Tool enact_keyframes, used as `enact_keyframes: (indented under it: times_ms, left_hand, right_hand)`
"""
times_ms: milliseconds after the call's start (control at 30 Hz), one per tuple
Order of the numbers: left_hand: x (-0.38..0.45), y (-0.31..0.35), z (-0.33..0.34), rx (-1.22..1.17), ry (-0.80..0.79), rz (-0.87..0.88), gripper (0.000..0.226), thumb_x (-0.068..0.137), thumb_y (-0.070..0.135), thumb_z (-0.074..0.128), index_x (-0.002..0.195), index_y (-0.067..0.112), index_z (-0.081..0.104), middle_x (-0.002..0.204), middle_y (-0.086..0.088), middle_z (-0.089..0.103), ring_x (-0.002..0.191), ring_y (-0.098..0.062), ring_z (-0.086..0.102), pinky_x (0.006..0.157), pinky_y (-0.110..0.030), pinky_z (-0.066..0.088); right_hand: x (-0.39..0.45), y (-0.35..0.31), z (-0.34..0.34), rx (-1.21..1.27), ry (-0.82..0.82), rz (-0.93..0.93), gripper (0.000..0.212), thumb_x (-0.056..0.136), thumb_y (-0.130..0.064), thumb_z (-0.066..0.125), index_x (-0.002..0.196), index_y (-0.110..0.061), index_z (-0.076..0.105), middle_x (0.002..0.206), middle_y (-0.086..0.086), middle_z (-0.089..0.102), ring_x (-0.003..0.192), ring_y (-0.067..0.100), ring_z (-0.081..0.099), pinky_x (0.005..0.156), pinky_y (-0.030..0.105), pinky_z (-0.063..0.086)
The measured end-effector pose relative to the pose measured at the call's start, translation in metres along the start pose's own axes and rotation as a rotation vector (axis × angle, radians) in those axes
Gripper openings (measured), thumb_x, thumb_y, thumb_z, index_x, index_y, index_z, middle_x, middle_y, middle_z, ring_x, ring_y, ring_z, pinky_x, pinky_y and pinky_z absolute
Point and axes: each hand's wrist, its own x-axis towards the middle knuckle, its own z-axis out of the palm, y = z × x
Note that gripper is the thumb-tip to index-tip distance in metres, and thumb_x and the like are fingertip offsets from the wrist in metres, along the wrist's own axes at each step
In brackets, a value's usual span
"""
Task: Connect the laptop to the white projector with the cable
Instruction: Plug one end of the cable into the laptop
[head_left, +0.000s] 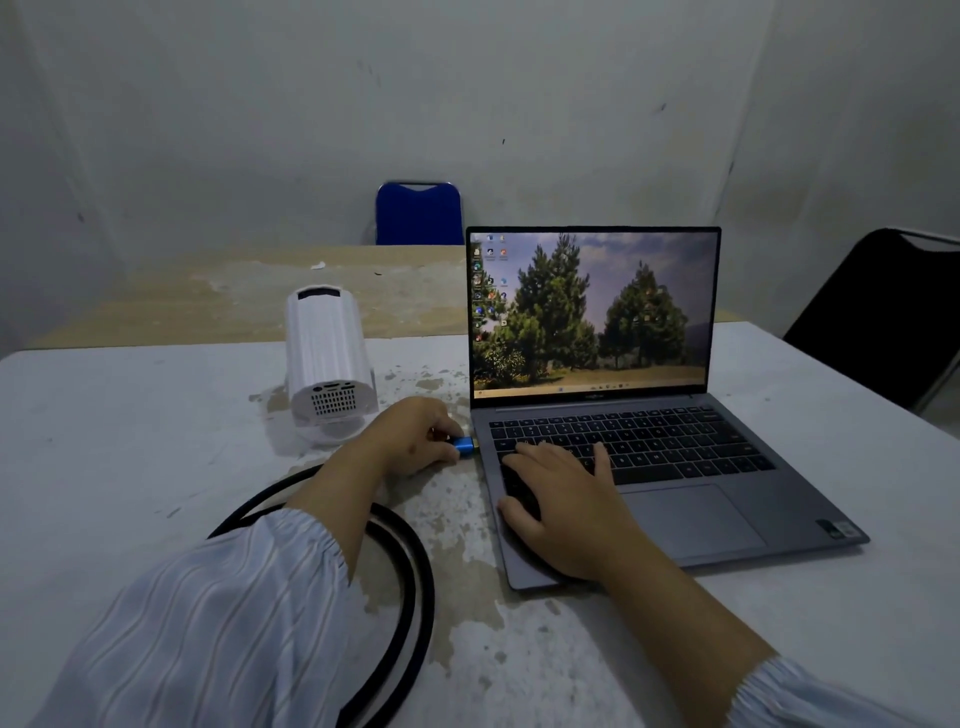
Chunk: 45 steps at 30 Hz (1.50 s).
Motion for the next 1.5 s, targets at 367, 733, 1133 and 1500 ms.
enact_keyframes:
  times_ms: [367, 733, 1133, 1500]
  left_hand:
    - [0.002, 0.001, 0.003, 0.004, 0.034, -0.012, 0.033, 0.082, 0.025, 0.067, 0.114, 0.016, 0.068, 0.092, -0.003, 0.056, 0.088, -0.02, 0.052, 0.077, -0.031, 0.042]
    - [0.015, 0.012, 0.012, 0.025, 0.037, -0.048, 0.034, 0.086, 0.026, 0.061, 0.119, 0.017, 0.065, 0.113, -0.01, 0.06, 0.104, -0.028, 0.054, 0.078, -0.028, 0.037]
    - [0.017, 0.011, 0.002, -0.125, -0.029, -0.061, 0.03, 0.081, 0.021, 0.07, 0.11, 0.012, 0.07, 0.104, -0.011, 0.07, 0.08, -0.018, 0.056, 0.073, -0.027, 0.044]
    - [0.016, 0.009, 0.008, -0.114, 0.005, -0.1, 0.03, 0.082, 0.024, 0.067, 0.112, 0.017, 0.068, 0.109, -0.009, 0.069, 0.091, -0.021, 0.06, 0.082, -0.031, 0.049]
  right_hand:
    - [-0.001, 0.001, 0.001, -0.001, 0.004, 0.003, 0.053, 0.089, -0.048, 0.034, 0.137, -0.026, 0.035, 0.149, -0.006, 0.033, 0.139, 0.012, 0.024, 0.112, 0.061, -0.004]
    - [0.002, 0.005, 0.003, -0.027, 0.025, 0.036, 0.051, 0.089, -0.047, 0.033, 0.136, -0.026, 0.035, 0.147, -0.004, 0.035, 0.138, 0.016, 0.024, 0.111, 0.062, -0.003]
    - [0.006, 0.009, 0.001, -0.082, -0.012, 0.017, 0.053, 0.089, -0.051, 0.032, 0.136, -0.027, 0.034, 0.15, -0.004, 0.031, 0.14, 0.017, 0.018, 0.107, 0.065, -0.012]
    - [0.062, 0.031, -0.008, -0.121, -0.143, 0.09, 0.074, 0.082, -0.068, 0.034, 0.142, -0.026, 0.028, 0.153, -0.001, 0.027, 0.14, 0.022, 0.024, 0.104, 0.072, -0.006]
